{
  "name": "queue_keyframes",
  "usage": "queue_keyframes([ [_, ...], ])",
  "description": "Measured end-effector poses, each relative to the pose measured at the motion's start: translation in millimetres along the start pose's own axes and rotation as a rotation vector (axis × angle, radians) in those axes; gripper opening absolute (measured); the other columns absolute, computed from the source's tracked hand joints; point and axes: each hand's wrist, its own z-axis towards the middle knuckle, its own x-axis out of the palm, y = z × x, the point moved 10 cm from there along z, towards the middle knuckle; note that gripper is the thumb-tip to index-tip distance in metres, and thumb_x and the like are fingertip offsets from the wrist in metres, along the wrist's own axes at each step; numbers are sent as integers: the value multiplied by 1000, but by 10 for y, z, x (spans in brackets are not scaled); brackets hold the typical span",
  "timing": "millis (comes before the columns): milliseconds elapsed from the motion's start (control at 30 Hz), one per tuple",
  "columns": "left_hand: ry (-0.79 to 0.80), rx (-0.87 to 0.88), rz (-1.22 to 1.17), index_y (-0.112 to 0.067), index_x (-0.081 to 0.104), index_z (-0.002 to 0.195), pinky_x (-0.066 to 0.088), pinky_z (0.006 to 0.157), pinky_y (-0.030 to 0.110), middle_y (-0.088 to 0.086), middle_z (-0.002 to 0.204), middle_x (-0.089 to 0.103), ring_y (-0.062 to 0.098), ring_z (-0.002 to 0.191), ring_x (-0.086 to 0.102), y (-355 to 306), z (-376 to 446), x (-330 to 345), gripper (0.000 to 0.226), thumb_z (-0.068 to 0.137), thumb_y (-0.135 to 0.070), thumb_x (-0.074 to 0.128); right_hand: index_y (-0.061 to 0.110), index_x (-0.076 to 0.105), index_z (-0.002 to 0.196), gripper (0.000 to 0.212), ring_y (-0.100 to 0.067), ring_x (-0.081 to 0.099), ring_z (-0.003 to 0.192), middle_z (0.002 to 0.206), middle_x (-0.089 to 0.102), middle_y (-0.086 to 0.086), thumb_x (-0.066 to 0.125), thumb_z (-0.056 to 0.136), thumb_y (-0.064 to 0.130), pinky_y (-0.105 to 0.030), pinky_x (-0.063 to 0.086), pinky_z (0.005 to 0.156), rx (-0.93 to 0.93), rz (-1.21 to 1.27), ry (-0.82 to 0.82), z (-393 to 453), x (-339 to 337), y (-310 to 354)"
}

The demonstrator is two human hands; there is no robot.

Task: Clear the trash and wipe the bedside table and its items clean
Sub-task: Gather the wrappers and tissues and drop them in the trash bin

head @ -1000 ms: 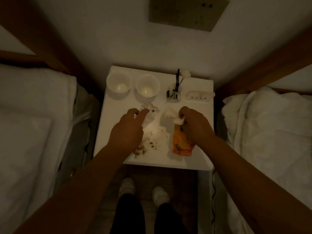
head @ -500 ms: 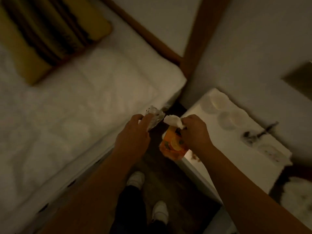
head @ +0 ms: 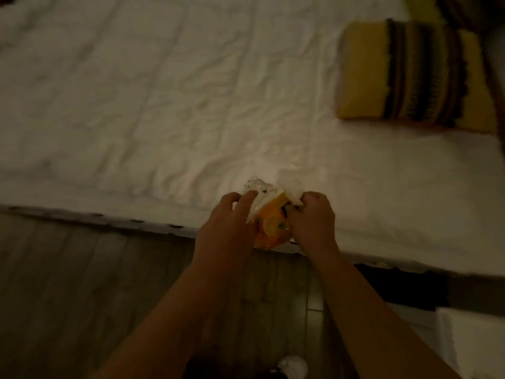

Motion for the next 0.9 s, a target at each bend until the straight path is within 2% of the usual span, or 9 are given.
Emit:
queue_keyframes([
  [100,-87,-155,-7,-39,30,138,53,76,39,1,139,42,23,113,54,1009,-205,-692,58,89,-36,61,9,66,101,30,-25,62,92,104,63,-11,76,75,20,-31,50,78,-22,71,195,-191,886,826],
  [200,-158,-263,-8,-41,28,137,51,76,35,-2,139,41,20,112,54,2006,-510,-1383,60,87,-33,61,27,61,99,37,-16,65,89,96,66,4,81,70,17,-29,53,75,-106,157,344,-543,1749,1780],
  [300,-203,-338,-3,-39,30,138,51,78,35,-1,136,44,19,114,53,2788,-814,-1941,62,86,-33,63,36,57,97,41,-11,65,86,91,66,11,81,72,14,-26,52,74,-196,175,384,-834,2429,2551],
  [367,-231,-408,13,-37,30,140,51,77,35,-1,135,46,18,113,53,3379,-1065,-2346,63,87,-36,64,36,58,97,39,-12,65,85,88,65,13,79,74,13,-24,52,71,-254,157,415,-1060,2962,3065],
  [467,-287,-489,40,-36,30,141,44,66,26,-1,131,48,15,102,54,4187,-1427,-2905,66,85,-29,65,28,64,109,38,-11,64,87,90,63,14,77,76,13,-19,49,69,-355,136,456,-1407,3698,3771],
  [567,-324,-554,70,-34,30,140,40,63,21,3,130,50,15,98,54,4784,-1692,-3272,66,85,-20,64,36,61,105,35,-9,64,85,88,64,14,76,78,18,-18,48,68,-441,142,510,-1680,4266,4262],
  [633,-356,-626,58,-34,29,140,48,64,25,3,129,50,16,97,56,5260,-1911,-3498,65,86,-19,62,36,62,104,34,-10,64,85,88,65,12,77,77,19,-23,50,71,-461,119,568,-1884,4787,4561],
  [733,-375,-692,51,-35,29,139,53,70,32,4,132,49,19,102,56,5695,-2076,-3667,64,86,-19,61,23,66,111,38,-9,61,84,90,65,11,79,76,23,-25,49,74,-495,74,598,-2045,5248,4865],
  [900,-413,-785,32,-34,30,141,45,68,28,3,135,46,18,104,55,6593,-2149,-3959,65,86,-21,62,30,67,102,28,5,59,73,74,63,18,76,77,23,-5,38,58,-554,77,699,-2189,6122,5415],
])
